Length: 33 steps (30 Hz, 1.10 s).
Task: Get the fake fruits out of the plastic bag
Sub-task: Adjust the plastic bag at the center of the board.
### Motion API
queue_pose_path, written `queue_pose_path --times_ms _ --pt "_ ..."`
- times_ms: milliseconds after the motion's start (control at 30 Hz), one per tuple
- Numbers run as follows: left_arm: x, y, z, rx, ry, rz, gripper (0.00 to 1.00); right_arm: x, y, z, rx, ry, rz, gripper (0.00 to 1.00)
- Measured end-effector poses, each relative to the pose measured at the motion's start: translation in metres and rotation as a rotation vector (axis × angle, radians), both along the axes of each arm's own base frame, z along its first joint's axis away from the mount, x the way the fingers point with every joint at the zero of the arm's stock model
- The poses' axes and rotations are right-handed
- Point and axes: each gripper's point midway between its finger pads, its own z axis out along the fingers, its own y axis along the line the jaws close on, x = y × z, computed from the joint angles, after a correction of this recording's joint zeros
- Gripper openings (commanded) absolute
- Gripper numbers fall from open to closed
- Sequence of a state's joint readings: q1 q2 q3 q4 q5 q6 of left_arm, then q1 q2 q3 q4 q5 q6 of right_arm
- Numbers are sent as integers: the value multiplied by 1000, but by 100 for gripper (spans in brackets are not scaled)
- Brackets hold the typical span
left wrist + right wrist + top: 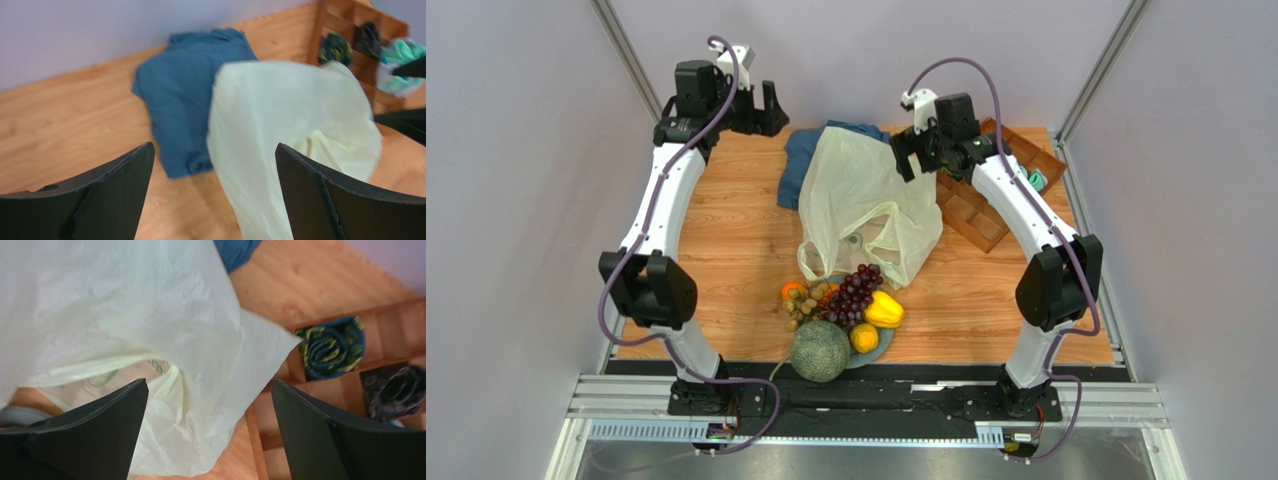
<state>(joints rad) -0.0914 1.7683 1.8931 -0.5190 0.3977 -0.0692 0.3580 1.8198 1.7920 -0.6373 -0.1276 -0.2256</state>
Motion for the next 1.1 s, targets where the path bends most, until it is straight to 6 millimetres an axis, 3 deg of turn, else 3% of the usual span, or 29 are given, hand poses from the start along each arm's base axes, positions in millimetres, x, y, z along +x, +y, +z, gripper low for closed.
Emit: queue_pose_path --times_ms 133,233,400,500,533,633,700,800,1000,1067,1100 --pt "-52 -19 -3 -34 50 -99 99 -19 -17 -60 -67 149 -27 100" --pt "-84 -27 -6 -51 72 -151 99 -19 -27 -82 -101 200 -49 100" --pt "-110 -27 -2 -58 71 -169 99 -10 -47 -103 -174 224 -111 99" --pt "-119 -25 0 -52 65 -170 99 -7 -53 -117 -196 260 -119 70" --pt "-122 -25 1 -50 64 -172 99 -6 -53 -122 -197 273 -111 44" --pt "-129 -22 2 -33 56 -172 99 -1 -42 -137 -134 333 -45 0" --pt "-134 -20 2 -20 49 -173 99 6 -31 -138 -91 339 -1 0" --pt "-140 -17 1 2 42 -175 99 26 -19 -117 -40 275 14 0" --pt "-144 -14 -11 30 61 -180 99 89 15 -13 152 -68 -3 0" --pt "-145 -14 -15 34 71 -182 99 104 20 22 214 -162 -31 40" --pt "-145 -14 -16 34 75 -182 99 110 22 38 242 -205 -46 53"
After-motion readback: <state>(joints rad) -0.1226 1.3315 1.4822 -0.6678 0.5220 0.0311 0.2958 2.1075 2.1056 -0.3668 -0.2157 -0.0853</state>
